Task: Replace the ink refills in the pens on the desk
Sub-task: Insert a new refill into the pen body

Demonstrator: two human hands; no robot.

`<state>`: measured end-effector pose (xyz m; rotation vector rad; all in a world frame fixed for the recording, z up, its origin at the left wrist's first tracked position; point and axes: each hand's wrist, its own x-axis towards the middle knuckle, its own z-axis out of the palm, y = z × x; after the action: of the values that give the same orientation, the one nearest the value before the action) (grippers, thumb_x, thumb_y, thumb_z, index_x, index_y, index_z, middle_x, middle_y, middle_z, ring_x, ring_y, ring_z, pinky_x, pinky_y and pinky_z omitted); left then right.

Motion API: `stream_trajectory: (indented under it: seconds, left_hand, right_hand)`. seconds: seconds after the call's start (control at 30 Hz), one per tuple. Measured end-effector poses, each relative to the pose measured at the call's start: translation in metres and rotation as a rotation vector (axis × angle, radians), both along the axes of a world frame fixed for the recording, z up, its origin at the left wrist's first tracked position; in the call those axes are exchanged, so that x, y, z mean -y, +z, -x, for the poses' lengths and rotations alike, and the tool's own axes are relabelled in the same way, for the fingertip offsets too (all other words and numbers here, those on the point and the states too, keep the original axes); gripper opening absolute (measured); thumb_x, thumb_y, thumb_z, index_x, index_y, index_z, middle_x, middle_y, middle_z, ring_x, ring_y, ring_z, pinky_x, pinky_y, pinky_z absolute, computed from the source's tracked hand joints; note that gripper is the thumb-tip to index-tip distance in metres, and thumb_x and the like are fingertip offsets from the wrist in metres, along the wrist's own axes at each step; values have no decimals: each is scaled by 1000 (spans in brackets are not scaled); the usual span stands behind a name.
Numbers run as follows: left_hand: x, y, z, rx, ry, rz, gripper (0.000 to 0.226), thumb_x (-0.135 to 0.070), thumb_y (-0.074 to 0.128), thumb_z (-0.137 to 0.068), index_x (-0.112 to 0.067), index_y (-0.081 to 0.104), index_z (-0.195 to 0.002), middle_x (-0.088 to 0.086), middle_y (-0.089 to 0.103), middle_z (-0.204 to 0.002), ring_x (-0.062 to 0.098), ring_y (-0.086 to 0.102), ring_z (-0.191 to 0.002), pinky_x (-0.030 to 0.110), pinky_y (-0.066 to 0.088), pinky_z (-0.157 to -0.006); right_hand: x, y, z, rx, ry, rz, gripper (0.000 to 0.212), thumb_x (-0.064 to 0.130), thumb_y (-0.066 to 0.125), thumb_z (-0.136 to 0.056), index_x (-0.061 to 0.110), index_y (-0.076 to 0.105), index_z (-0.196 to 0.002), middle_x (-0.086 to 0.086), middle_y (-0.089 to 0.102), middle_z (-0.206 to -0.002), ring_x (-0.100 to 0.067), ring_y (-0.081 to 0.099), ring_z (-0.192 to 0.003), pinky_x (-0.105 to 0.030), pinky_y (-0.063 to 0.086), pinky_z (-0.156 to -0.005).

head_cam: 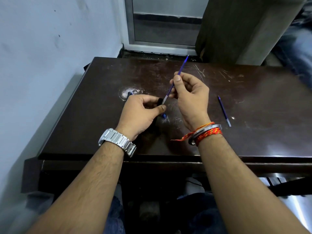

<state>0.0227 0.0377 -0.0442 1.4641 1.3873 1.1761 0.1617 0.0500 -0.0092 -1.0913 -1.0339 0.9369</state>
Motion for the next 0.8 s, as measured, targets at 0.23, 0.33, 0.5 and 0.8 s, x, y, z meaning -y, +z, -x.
stream_trajectory:
  seconds: [0.23,0.33,0.5,0.8]
  left_hand:
    - [2,3,-1,-22,-22,33,13,-17,84,-78,-24,81,-89,-2,79,-79,24,76,-80,40,62,-77]
    - [3,4,0,-39,-31,36,13,-18,84,-78,-27,80,-87,-4,79,-79,19,76,-78,42,62,-78]
    - [3,3,1,-31,-44,31,15,-18,85,-77,-23,81,-91,-4,79,-80,20,76,-78,47,61,-80]
    - [4,5,0,45,-11,2,15,-18,84,-77,-17,80,-91,1,79,-80,22,77,-78,47,62,-77]
  right_hand:
    - [-1,-1,0,10,-50,-80,11,8,58,-98,14,67,-101,-3,69,-83,-4,61,-62,-23,56,-62]
    - [-2,-3,1,27,-36,-77,12,8,58,-98,12,67,-104,-2,69,-83,-4,61,-63,-23,57,-62]
    - [-2,-2,1,17,-37,-77,11,8,58,-98,12,67,-103,-3,69,-83,-6,61,-63,-23,57,-63]
    - [1,-14,7,249,97,29,7,24,77,-83,17,75,-85,7,69,-66,-1,61,-57,-19,49,-54]
